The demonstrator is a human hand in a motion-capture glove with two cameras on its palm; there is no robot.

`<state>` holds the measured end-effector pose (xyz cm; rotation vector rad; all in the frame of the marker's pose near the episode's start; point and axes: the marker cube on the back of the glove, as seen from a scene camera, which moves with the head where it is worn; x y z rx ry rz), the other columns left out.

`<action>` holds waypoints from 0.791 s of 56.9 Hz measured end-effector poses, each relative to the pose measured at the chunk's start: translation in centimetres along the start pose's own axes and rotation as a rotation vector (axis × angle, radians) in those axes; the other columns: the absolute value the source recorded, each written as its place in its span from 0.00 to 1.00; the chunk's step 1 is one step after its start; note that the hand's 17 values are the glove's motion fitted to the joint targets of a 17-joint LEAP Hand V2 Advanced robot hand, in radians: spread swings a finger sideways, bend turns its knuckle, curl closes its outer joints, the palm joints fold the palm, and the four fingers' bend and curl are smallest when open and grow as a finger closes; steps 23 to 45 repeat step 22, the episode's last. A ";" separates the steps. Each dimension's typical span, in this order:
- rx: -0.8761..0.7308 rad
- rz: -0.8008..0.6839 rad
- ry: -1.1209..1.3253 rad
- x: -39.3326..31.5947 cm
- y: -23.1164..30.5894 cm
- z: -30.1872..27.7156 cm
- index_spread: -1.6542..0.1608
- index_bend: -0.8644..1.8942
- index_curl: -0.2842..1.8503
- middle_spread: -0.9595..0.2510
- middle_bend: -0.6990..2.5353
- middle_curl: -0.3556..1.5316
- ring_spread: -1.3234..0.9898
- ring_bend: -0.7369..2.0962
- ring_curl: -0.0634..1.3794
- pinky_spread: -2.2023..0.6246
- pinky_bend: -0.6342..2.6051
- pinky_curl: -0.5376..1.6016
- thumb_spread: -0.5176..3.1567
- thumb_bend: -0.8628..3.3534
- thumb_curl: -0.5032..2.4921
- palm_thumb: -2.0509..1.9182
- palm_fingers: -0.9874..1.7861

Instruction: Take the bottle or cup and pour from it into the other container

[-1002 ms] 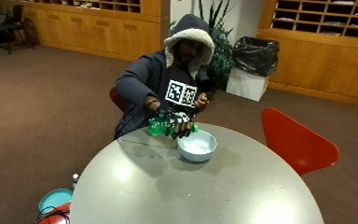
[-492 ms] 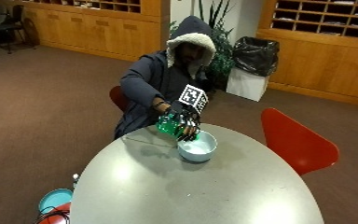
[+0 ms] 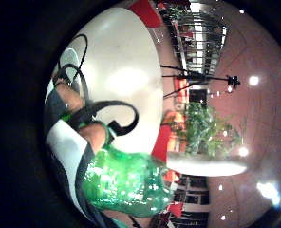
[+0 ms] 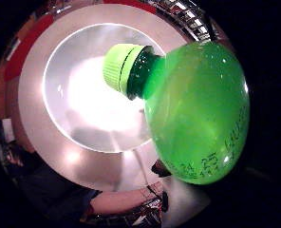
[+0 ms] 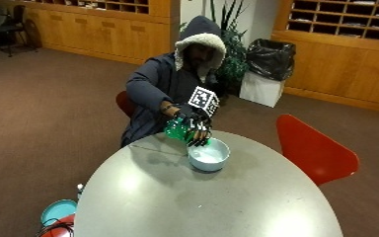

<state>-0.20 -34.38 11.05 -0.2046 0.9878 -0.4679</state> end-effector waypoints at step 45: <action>0.020 -0.002 -0.010 -0.3 -0.2 -0.3 0.79 0.36 0.28 0.63 0.31 0.44 0.52 0.50 0.32 0.78 0.31 0.43 0.32 0.20 0.35 0.73 0.79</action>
